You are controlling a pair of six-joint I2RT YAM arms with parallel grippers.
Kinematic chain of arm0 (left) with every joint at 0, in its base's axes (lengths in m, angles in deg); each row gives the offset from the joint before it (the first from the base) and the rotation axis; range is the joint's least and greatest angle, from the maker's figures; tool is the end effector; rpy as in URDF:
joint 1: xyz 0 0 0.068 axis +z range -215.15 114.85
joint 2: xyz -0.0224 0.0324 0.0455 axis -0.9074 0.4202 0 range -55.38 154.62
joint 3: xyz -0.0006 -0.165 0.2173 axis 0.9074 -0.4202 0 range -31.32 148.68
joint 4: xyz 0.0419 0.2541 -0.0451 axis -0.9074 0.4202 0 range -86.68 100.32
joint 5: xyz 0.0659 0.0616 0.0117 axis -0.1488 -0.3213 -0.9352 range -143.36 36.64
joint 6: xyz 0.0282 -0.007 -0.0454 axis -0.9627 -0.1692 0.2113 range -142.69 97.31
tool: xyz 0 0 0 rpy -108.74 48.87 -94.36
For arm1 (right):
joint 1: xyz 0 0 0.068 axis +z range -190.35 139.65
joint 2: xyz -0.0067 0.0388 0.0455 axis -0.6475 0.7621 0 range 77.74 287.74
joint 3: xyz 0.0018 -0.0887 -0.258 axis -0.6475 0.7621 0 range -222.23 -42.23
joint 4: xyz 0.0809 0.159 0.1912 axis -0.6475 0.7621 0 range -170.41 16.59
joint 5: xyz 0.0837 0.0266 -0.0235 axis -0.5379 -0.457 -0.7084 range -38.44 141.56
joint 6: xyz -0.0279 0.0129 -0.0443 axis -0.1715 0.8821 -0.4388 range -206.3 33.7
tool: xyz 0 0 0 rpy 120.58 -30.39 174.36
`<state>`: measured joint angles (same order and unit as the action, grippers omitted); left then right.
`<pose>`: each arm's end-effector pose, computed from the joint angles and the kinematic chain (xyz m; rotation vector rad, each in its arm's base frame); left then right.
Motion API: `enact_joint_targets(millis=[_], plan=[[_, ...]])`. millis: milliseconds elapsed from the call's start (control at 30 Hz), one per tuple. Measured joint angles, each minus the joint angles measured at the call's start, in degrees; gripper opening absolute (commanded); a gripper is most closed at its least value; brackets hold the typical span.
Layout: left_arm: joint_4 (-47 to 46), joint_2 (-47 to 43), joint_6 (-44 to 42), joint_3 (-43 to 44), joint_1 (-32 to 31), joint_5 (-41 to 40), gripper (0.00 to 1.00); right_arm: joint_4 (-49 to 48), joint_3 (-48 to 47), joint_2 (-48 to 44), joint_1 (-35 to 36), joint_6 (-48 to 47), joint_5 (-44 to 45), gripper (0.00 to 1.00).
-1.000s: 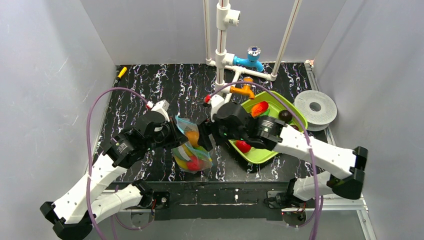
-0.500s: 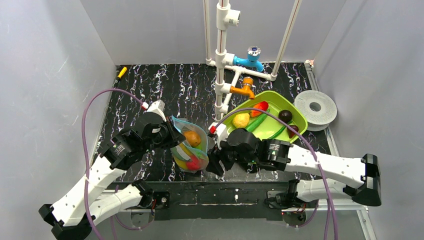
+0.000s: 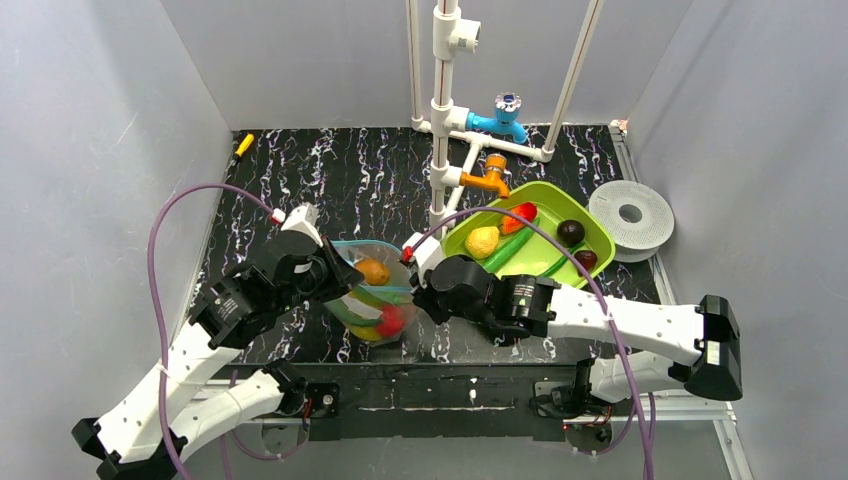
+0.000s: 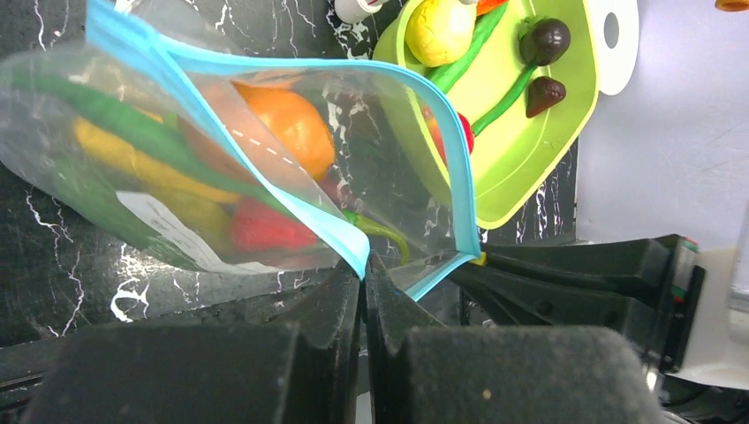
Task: Place the food in the zip-top bag and seal the zipper
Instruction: Adjust the zipper food storage bag at the center of the board.
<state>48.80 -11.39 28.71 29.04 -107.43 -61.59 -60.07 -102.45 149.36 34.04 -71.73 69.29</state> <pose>0.1097 -0.0929 0.3704 -0.2658 2.1704 -0.8291 0.0859 0.2674 0.3177 -0.9085 1.9531 0.5991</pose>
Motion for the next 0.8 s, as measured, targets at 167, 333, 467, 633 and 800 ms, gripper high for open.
enact_joint_targets(millis=[167,333,467,633,800], plan=[[0.5,-1.0,0.2,0.0,0.0,-1.5,0.0,-1.5,-1.6,0.0,0.2,-5.8,3.7,0.01],[1.5,-1.0,-1.5,0.1,0.0,-2.5,0.47,-2.5,-1.9,0.1,0.2,-15.1,3.7,0.01],[2.1,-1.1,-5.2,1.4,0.0,-3.1,0.7,-3.0,-2.4,0.5,0.1,-21.4,3.6,0.01],[0.0,-2.9,-14.0,2.3,0.0,-0.5,0.75,-5.7,-1.8,-0.5,-1.4,-27.2,0.1,0.01],[-6.0,-7.0,-28.2,2.1,0.0,7.1,0.8,-7.1,0.8,-5.3,-5.2,-30.4,-9.6,0.01]])
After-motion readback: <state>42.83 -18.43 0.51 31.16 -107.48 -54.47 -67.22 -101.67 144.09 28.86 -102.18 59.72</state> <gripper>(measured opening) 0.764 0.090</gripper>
